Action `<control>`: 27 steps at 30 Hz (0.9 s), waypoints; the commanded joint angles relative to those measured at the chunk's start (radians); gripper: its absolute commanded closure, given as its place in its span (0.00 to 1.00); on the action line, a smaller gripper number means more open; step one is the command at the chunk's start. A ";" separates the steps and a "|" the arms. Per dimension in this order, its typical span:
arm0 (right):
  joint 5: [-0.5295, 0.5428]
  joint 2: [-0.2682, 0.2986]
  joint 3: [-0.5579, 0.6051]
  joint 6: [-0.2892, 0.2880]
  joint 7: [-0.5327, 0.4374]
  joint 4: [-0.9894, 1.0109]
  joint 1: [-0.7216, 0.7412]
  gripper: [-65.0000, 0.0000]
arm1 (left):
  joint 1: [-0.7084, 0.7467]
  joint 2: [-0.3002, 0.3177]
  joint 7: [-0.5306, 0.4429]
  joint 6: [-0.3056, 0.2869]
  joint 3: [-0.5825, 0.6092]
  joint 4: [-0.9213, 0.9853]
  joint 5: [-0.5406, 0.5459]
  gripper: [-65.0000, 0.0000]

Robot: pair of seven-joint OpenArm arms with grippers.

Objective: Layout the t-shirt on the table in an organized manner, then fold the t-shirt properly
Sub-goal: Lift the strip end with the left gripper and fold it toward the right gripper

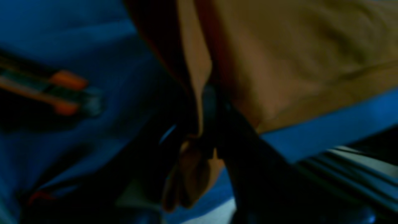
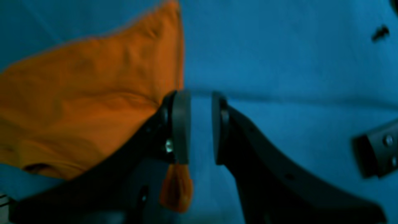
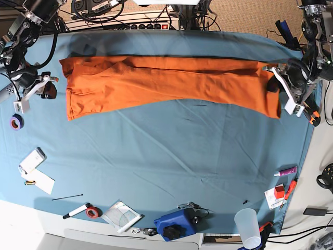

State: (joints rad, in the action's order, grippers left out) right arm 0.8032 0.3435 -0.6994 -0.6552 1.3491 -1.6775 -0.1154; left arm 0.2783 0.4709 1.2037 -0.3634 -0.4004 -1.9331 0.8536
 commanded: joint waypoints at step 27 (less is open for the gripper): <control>0.016 0.019 -0.008 -0.003 -0.025 -0.017 0.018 0.80 | -0.026 -0.364 -0.248 0.114 0.757 -0.256 -0.530 1.00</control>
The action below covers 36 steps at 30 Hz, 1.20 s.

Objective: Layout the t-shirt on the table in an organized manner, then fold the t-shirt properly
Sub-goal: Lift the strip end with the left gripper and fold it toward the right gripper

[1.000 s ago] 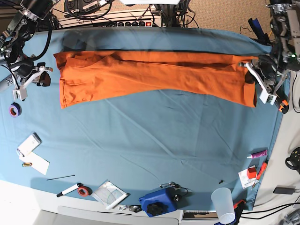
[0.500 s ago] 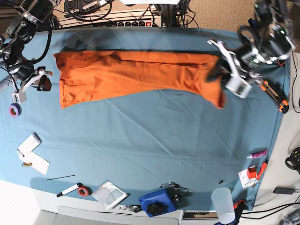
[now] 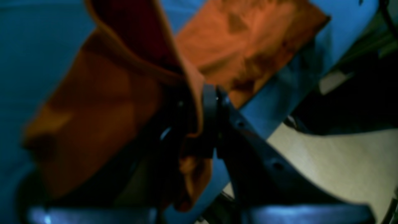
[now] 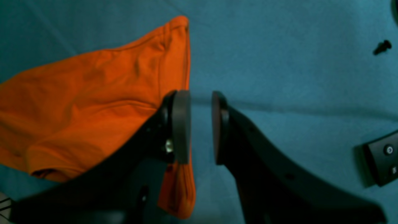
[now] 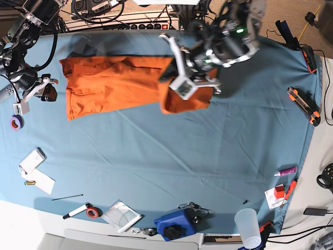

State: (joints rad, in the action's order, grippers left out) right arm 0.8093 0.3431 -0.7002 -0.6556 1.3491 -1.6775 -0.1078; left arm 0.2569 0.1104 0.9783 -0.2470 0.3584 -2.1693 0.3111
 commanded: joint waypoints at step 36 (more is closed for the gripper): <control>0.178 0.023 -0.007 -0.006 -0.039 -0.017 0.011 0.80 | 0.014 0.034 -0.041 0.232 0.051 0.140 -0.335 0.82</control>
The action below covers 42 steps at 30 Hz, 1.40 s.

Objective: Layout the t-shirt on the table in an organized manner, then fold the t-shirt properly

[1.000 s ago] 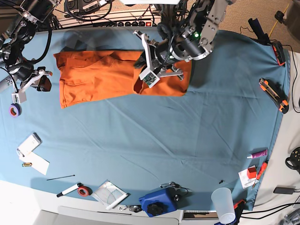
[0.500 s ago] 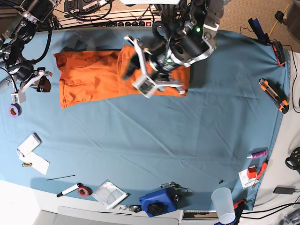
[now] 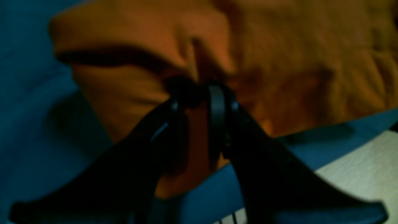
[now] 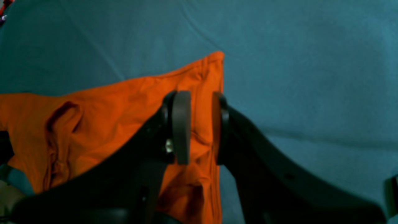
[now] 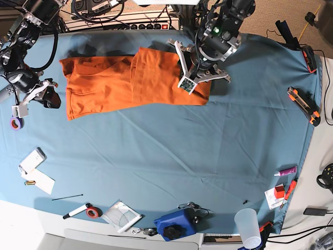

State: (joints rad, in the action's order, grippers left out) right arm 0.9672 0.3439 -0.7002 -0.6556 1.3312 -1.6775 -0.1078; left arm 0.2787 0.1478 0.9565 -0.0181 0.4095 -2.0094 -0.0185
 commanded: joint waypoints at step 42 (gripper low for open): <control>0.143 -0.024 0.055 -0.009 0.065 0.426 0.044 0.49 | -0.060 -0.004 -0.008 0.003 0.001 -0.091 -0.004 0.82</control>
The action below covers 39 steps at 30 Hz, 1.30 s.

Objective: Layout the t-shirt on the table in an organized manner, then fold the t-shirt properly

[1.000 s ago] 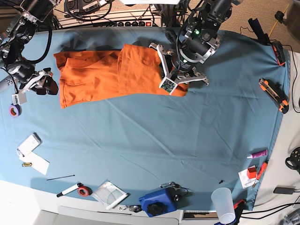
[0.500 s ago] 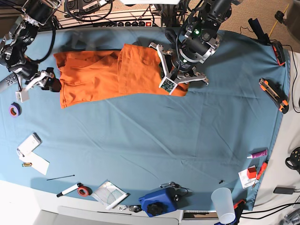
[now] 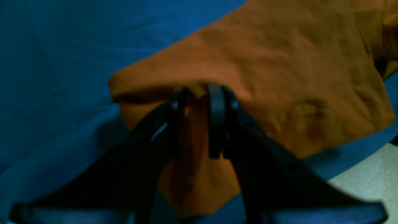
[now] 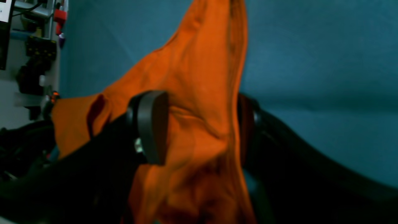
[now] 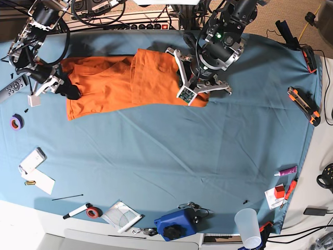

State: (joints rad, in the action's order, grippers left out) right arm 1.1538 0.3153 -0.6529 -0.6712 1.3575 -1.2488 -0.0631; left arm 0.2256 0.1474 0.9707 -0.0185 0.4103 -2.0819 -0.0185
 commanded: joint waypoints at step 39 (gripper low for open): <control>-0.496 0.041 0.077 0.097 0.039 -0.734 0.061 1.00 | 0.035 -0.003 0.147 0.134 -0.217 -0.074 -0.003 0.82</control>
State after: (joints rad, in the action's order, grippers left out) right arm 0.6521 0.3401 -0.5720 -0.5735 1.4105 -1.9736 -0.0097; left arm 0.2676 0.1432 1.1275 0.1108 0.1905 -2.1357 -0.0132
